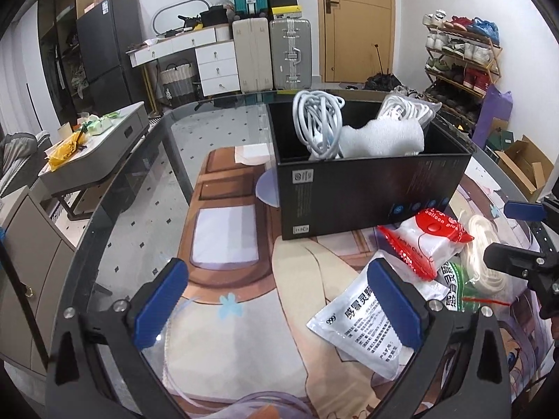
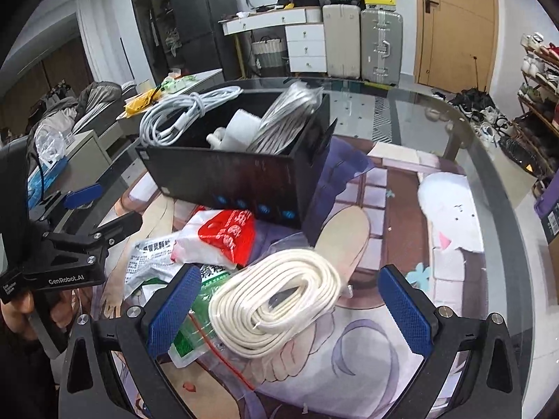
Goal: Organize soft objects
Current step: 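Withdraw both grippers and grasp the bagged white rope coil with the right gripper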
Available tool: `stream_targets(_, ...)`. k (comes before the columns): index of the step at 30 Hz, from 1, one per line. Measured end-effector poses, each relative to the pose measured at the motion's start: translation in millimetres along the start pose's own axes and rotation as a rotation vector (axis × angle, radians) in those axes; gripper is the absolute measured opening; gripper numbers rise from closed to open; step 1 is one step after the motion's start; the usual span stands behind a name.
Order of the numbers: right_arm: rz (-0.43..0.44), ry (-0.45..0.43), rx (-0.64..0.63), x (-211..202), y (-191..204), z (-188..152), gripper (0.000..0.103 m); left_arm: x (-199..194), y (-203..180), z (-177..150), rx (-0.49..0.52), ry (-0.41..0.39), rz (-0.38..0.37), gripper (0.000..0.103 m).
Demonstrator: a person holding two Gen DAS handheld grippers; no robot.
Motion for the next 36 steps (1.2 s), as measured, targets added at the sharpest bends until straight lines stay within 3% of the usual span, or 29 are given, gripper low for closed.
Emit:
stream_targets(9,0.000,0.080,0.012,20,-2,-9,0.102,4,-9,-6,0.058,0.028,0.029,0.103)
stream_targets(20,-0.030,0.102,0.005,22,-8,-15,0.102,11,-12,-9,0.077,0.062,0.030,0.103)
stream_targets(36,-0.030,0.091,0.059,14,-32,-20,0.102,23,-11,-16,0.063,0.118,-0.046,0.103)
Point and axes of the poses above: each gripper's, at about its wrist camera, not at the fingertips, and x roughly the way its jaws point, y to its left, z to its top, the point moved 9 cm from there along x, roughly the way its jaws point, and after that the axes turned 8 degrees about y, right-handed, at the moved point
